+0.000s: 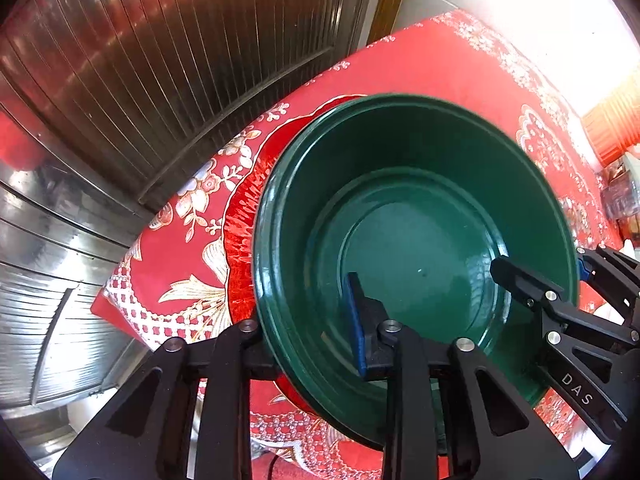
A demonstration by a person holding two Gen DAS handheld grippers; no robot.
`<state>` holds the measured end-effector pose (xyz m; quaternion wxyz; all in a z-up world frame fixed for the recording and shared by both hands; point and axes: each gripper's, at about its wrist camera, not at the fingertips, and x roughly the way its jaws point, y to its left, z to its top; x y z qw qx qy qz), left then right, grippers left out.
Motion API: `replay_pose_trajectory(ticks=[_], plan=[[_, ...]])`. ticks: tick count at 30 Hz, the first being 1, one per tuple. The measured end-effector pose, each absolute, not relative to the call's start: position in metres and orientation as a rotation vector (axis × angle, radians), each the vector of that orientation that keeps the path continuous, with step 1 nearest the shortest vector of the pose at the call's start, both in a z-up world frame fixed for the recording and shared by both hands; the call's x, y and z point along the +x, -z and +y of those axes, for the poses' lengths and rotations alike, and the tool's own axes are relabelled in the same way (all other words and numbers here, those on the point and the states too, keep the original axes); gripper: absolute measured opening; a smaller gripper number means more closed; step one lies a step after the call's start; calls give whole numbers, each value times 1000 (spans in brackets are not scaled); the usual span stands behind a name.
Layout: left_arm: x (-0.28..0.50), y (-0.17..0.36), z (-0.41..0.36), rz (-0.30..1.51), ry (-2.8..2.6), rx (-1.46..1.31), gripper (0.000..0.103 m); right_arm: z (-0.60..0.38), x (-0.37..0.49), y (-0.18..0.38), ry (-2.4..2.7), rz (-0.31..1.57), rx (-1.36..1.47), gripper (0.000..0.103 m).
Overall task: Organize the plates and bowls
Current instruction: 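Carry the green bowl over the stacked red plates and lower it, then open both grippers to release the green bowl on the plates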
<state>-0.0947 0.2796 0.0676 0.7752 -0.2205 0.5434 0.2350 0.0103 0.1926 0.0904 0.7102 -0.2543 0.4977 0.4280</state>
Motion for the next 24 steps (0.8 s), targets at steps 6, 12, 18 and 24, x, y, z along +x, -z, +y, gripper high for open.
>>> replay_pose_trajectory(ticks=[6, 12, 18, 24], plan=[[-100, -83, 275, 1115, -504, -445, 63, 182, 8, -99, -950, 1102, -551, 46], [-103, -104, 273, 1083, -532, -397, 63, 166, 7, -106, -962, 1099, -516, 51], [-103, -125, 265, 1034, -527, -375, 63, 151, 12, -117, -952, 1080, -476, 51], [-94, -140, 253, 996, -505, -358, 71, 137, 24, -116, -930, 1094, -428, 53]])
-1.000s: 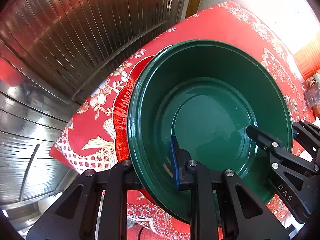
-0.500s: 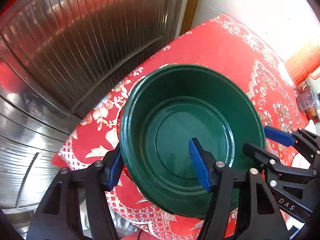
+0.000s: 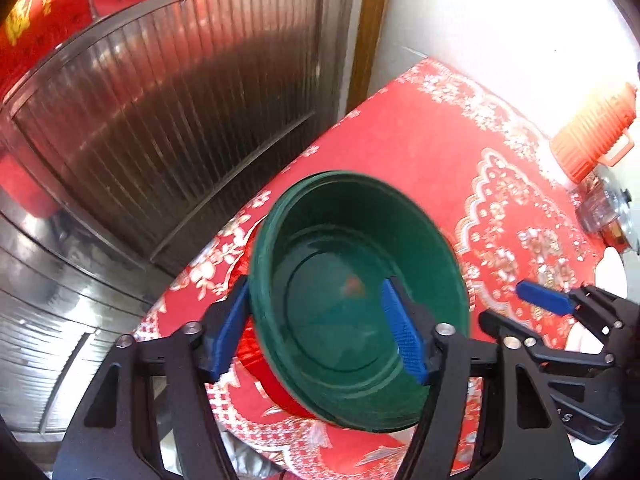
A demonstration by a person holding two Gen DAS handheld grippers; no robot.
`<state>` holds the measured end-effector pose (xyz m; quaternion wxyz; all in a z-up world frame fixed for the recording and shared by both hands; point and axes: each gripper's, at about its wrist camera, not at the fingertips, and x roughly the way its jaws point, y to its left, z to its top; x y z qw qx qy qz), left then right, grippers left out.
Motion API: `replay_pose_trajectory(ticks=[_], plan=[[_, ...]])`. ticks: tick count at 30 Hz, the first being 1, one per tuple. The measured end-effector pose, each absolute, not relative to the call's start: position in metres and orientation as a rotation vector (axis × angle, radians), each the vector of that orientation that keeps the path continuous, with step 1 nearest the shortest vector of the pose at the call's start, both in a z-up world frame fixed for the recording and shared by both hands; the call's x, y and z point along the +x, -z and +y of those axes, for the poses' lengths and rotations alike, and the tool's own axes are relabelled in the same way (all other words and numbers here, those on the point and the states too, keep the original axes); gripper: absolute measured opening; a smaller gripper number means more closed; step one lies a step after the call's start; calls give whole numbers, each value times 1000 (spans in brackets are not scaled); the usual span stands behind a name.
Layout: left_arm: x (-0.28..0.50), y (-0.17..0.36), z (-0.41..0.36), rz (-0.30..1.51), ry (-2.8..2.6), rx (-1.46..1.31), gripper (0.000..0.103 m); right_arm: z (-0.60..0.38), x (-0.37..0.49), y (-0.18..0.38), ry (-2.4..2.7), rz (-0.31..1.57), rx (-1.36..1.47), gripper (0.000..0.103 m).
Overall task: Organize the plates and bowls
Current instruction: 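Open both grippers to release the green bowl on the plates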
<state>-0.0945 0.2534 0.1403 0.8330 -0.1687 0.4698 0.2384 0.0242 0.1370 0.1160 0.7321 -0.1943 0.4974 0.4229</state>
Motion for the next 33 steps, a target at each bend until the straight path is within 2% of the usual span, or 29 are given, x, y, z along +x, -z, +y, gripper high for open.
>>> replay_pose_trajectory(ticks=[2, 4, 6, 24, 33], plan=[[-88, -143, 248, 987, -496, -345, 73, 131, 28, -116, -921, 1102, -412, 53], [-80, -146, 241, 980, -490, -327, 81, 125, 32, -116, -908, 1105, -400, 53], [-75, -151, 237, 963, -483, -318, 84, 118, 34, -117, -893, 1108, -386, 53], [-86, -138, 270, 990, -566, -346, 84, 101, 43, -113, -848, 1142, -323, 53], [-60, -157, 226, 944, -437, -295, 84, 98, 38, -124, -849, 1107, -312, 55]])
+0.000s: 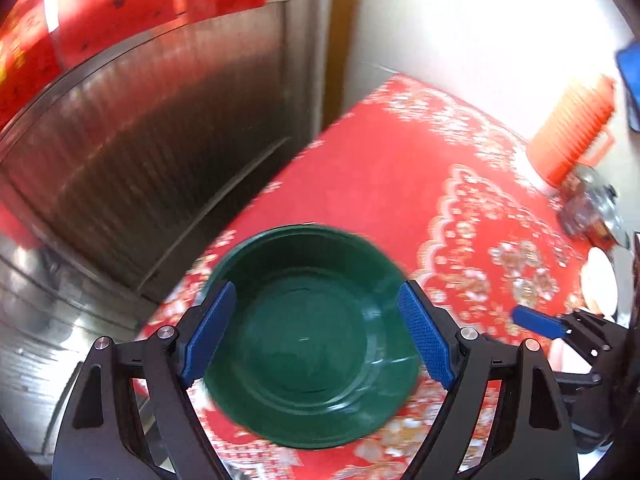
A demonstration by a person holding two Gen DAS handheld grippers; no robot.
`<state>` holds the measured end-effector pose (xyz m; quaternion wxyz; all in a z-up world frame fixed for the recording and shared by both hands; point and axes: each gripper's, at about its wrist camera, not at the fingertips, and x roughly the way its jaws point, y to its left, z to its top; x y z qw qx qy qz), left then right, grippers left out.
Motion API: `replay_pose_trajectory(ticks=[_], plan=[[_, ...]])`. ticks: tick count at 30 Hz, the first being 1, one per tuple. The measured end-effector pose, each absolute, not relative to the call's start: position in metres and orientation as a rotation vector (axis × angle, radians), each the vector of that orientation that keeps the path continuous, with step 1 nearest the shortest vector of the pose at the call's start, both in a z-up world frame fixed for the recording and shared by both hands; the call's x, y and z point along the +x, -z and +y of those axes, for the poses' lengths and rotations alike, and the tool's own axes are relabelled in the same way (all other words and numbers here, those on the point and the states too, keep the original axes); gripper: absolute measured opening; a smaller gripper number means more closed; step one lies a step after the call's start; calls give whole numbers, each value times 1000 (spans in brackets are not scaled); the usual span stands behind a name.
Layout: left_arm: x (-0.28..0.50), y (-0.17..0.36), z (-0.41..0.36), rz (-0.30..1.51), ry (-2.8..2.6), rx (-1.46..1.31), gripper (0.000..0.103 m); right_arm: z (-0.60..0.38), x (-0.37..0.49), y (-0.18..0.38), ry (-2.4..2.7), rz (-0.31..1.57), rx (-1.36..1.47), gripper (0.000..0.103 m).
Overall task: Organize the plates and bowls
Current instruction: 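Open both grippers to release the green bowl on the plates, then move both grippers to the rim of the large white bowl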
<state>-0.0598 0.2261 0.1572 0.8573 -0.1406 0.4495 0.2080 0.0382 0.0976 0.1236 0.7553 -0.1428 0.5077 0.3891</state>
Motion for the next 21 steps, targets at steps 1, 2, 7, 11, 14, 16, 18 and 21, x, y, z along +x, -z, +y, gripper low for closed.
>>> replay_pose_trajectory(ticks=[1, 2, 7, 11, 14, 16, 18, 21], plan=[[-54, -158, 218, 943, -410, -289, 84, 93, 39, -125, -839, 1106, -307, 56], [-50, -160, 213, 942, -393, -286, 84, 88, 40, -126, -828, 1104, -303, 57], [-26, -166, 180, 937, -281, -261, 84, 54, 48, -131, -753, 1105, -267, 58], [-4, -166, 146, 951, -172, -243, 84, 15, 52, -133, -674, 1110, -223, 62], [11, -163, 115, 969, -82, -216, 84, -21, 55, -135, -602, 1114, -174, 62], [19, -160, 94, 984, -28, -185, 84, -43, 55, -135, -560, 1116, -143, 62], [26, -155, 72, 1001, 29, -169, 84, -70, 55, -135, -511, 1122, -94, 62], [40, -142, 42, 1043, 98, -130, 84, -113, 53, -131, -417, 1136, -35, 63]])
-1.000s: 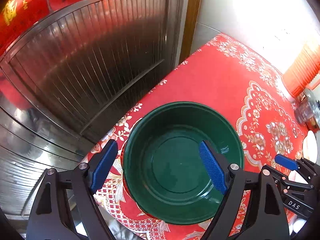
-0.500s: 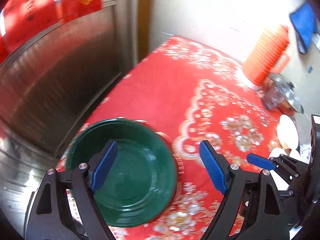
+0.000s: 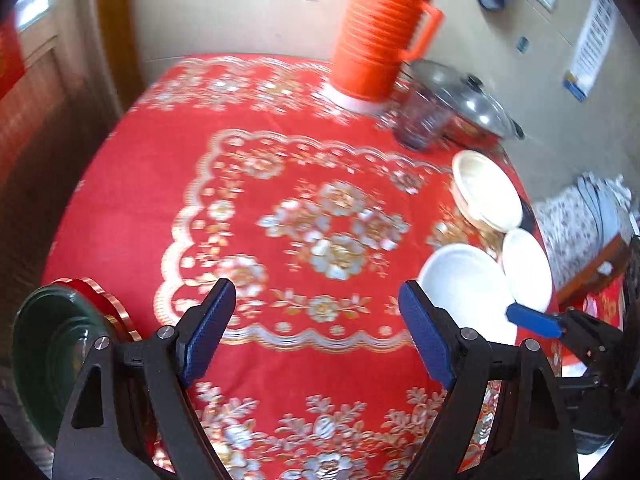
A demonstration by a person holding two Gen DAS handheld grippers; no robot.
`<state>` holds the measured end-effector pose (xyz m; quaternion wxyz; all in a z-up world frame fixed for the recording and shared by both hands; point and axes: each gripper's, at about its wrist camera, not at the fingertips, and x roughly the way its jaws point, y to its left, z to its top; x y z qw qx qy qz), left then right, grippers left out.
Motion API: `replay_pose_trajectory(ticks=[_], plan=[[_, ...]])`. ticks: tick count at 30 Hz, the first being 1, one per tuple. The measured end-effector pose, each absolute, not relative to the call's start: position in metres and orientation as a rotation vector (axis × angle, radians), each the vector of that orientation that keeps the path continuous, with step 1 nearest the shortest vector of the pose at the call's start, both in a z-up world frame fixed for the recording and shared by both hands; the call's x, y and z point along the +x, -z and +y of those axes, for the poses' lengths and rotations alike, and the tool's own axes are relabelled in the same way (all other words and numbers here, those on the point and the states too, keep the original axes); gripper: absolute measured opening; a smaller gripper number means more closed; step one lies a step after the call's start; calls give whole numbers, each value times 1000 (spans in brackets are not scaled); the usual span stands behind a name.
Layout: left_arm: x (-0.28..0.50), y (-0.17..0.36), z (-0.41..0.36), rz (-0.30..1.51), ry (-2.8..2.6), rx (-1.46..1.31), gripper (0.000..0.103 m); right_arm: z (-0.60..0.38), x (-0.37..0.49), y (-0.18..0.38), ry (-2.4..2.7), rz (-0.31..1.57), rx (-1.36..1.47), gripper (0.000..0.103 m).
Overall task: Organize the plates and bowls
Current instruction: 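Move both grippers to the rim of the large white bowl, then close both grippers on the white bowl rim and lift it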
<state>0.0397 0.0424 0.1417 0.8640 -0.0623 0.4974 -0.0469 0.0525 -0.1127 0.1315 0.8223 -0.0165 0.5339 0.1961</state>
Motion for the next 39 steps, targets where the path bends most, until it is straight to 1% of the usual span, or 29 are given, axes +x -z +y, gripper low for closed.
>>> replay_pose_trajectory(ticks=[5, 11, 17, 27, 39], plan=[[59, -120, 0, 1109, 174, -72, 84, -173, 48, -121, -280, 1171, 68, 64], [69, -99, -29, 1166, 215, -21, 84, -203, 43, -110, -219, 1203, 136, 64], [73, -83, -43, 1210, 233, 12, 84, -207, 45, -95, -237, 1234, 199, 64], [80, -67, -58, 1267, 277, 38, 84, -200, 57, -81, -265, 1259, 204, 64], [87, -59, -59, 1282, 251, 40, 84, -194, 66, -71, -292, 1271, 188, 64]])
